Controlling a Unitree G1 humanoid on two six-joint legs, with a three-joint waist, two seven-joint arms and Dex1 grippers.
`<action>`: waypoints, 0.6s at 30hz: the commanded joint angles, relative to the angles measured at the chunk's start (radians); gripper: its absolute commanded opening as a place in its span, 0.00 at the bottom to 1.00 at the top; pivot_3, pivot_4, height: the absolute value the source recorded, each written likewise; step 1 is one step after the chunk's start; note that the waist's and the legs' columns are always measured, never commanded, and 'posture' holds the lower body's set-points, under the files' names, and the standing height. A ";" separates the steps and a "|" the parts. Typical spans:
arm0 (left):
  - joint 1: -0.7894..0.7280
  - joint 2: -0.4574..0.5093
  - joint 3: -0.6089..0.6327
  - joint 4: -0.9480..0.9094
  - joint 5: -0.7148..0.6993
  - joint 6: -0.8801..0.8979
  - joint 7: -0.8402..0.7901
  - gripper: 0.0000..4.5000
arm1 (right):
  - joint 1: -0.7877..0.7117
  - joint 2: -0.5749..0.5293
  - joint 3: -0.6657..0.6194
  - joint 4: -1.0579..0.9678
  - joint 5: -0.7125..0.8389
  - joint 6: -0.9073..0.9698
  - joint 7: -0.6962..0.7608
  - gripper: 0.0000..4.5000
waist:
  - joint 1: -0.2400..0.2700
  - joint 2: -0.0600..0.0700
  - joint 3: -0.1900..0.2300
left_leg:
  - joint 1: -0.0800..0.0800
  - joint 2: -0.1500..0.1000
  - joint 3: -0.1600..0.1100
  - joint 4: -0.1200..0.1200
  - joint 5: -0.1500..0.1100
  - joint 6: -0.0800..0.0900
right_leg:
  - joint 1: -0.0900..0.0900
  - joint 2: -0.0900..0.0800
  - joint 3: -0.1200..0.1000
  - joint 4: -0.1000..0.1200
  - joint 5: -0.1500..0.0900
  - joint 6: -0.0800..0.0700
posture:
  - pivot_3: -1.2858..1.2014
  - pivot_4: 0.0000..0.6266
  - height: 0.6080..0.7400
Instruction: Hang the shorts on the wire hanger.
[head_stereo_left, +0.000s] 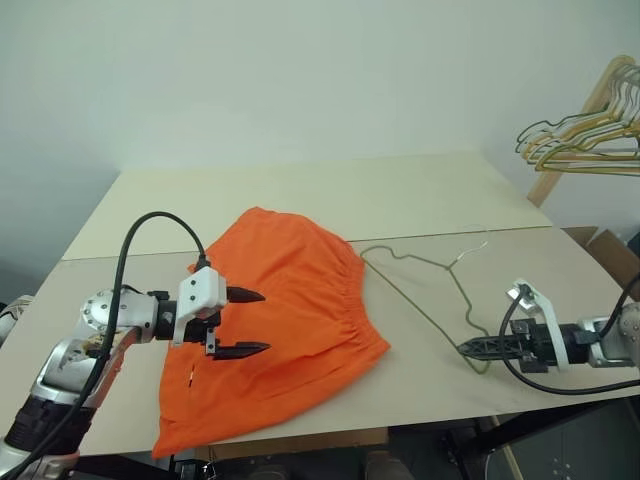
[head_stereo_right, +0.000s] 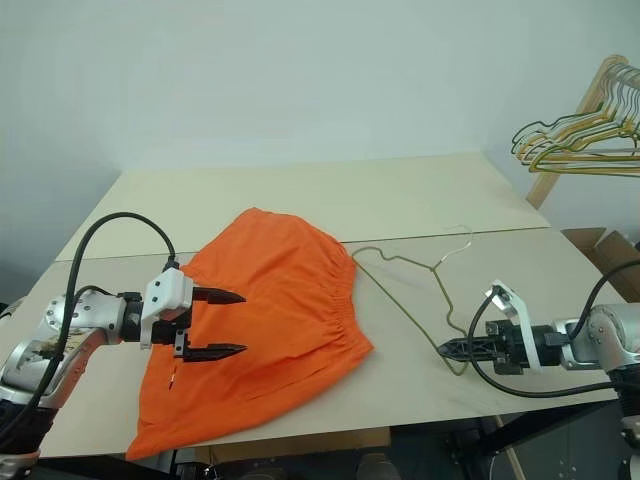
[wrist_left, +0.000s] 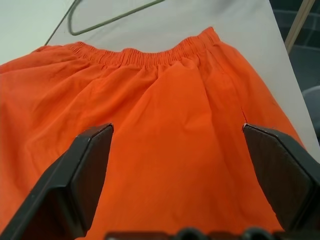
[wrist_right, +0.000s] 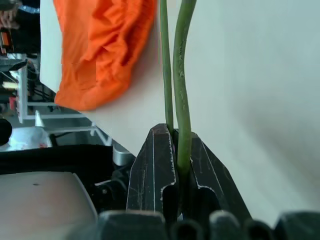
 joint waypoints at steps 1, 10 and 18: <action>0.003 -0.002 0.015 -0.039 -0.016 -0.012 0.000 1.00 | -0.045 -0.031 0.041 0.043 -0.039 -0.028 0.078 0.00 | 0.000 0.000 0.000 | 0.000 0.000 0.000 0.000 0.000 0.000 | 0.000 0.000 0.000 0.000 0.000 0.000 | 0.47 0.00 1.00; 0.043 -0.014 0.020 -0.055 -0.011 -0.013 0.015 1.00 | -0.030 -0.005 0.075 0.026 -0.057 -0.030 0.142 0.00 | 0.003 0.000 0.000 | 0.000 0.000 0.000 0.000 0.000 0.000 | 0.000 0.004 0.000 0.001 0.000 0.000 | 0.48 0.00 1.00; 0.056 -0.034 0.018 -0.040 0.005 -0.039 0.040 1.00 | 0.031 0.014 0.036 -0.032 -0.025 -0.034 0.161 0.00 | 0.011 0.000 0.000 | 0.000 0.000 0.000 0.001 0.000 0.000 | 0.000 0.005 0.000 0.001 0.000 0.000 | 0.48 0.00 1.00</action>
